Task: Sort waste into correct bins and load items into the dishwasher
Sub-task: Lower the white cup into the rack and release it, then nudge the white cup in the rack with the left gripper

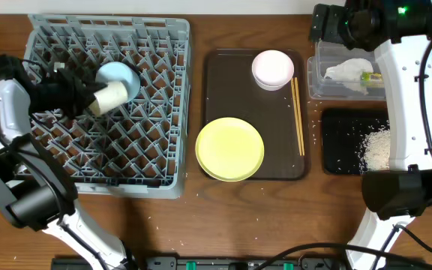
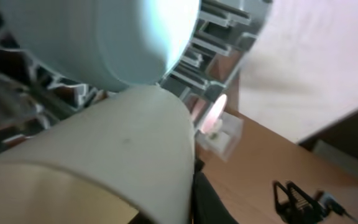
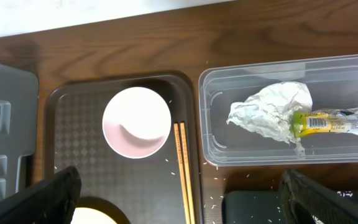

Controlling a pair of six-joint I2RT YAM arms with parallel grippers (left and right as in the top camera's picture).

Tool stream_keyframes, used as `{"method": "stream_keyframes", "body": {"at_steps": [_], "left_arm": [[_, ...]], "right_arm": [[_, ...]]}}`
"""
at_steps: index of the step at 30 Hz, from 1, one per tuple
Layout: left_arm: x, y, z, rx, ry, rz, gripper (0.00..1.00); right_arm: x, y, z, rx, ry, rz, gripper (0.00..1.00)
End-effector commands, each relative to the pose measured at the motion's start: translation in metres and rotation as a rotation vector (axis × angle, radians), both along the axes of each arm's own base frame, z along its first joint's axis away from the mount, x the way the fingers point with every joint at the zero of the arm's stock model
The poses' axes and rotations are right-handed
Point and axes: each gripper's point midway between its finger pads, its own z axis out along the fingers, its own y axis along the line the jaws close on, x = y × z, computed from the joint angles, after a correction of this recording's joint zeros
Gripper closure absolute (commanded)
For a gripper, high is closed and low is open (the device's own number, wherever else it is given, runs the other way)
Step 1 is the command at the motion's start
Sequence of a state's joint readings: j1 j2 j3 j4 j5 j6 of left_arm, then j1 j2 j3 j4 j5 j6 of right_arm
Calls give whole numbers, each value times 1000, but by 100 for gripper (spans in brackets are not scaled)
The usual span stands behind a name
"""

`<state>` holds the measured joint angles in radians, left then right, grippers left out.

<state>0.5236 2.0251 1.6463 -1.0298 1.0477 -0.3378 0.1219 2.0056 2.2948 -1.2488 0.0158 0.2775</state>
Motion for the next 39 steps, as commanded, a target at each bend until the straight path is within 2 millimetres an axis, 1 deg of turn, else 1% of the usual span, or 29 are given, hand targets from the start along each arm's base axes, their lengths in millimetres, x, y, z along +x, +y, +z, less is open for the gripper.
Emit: {"method": "stream_keyframes", "body": {"at_steps": [1,3,6,12,15,16,18,19,20,22,25,29,32,36,39], "left_arm": [[-29,34,-47,262,212,15,91],[-41,44,-55,317,279,21,91],[-52,57,-61,356,329,36,91],[-66,81,-63,358,367,93,91],[-74,90,-62,346,382,122,83],[-76,93,-62,341,387,130,76],[-81,97,-62,333,399,142,65],[-83,99,-62,330,401,143,57],[-85,100,-62,330,401,142,54],[-88,103,-60,338,400,135,51],[-96,113,-56,392,445,138,48],[-105,130,-43,497,490,141,46],[-109,145,-28,596,504,158,45],[-120,168,-1,756,530,204,41],[-129,176,20,833,534,250,42]], "right_arm": [[0,1,-2,1,5,-3,1],[0,1,-2,1,4,-3,1],[0,1,-2,1,5,-4,1],[0,1,-2,1,5,-4,1],[0,1,-2,1,5,-3,1],[0,1,-2,1,4,-3,1],[0,1,-2,1,5,-4,1],[0,1,-2,1,4,-3,1],[0,1,-2,1,4,-4,1],[0,1,-2,1,5,-4,1],[0,1,-2,1,4,-3,1],[0,1,-2,1,4,-3,1],[0,1,-2,1,5,-4,1],[0,1,-2,1,5,-4,1],[0,1,-2,1,5,-3,1]]}}
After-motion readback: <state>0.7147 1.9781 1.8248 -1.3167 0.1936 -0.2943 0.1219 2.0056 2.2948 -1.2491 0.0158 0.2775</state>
